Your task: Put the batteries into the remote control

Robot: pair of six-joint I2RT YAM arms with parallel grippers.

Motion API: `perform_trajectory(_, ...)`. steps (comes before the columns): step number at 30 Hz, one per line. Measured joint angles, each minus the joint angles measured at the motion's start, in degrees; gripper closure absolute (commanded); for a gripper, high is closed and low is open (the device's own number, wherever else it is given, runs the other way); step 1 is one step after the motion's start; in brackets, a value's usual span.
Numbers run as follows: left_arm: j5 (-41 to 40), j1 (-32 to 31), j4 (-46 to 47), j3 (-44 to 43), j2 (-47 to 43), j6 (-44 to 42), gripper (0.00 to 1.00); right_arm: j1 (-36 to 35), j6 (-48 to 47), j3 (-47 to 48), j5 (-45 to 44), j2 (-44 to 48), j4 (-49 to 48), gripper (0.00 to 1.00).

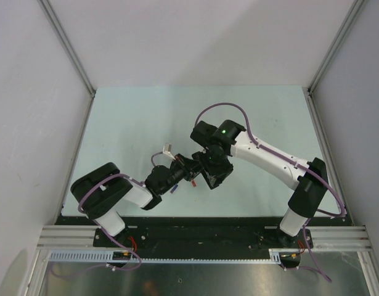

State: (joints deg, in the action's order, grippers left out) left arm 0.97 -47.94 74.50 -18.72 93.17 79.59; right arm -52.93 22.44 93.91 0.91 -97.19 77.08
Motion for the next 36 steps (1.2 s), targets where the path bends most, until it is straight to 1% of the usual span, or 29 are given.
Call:
perform_trajectory(8, -3.45, -0.07, -0.02, -0.02, 1.84, 5.22, 1.0, 0.07, 0.28, 0.33, 0.57, 0.0, 0.0, 1.0)
perform_trajectory(13, -4.07, -0.09, 0.0, -0.15, 1.84, 6.4, 1.0, 0.17, 0.9, 0.17, 1.97, 0.0, -0.04, 1.0)
perform_trajectory(27, -4.2, -0.11, 0.0, -0.59, 1.66, 5.86, 1.0, 1.05, 0.66, -0.28, 3.1, -0.04, -0.02, 1.0)
perform_trajectory(36, -3.87, -0.11, -0.02, -0.59, 0.72, 4.9, 1.0, 1.68, -0.28, -0.26, 3.3, -2.1, -0.04, 1.0)
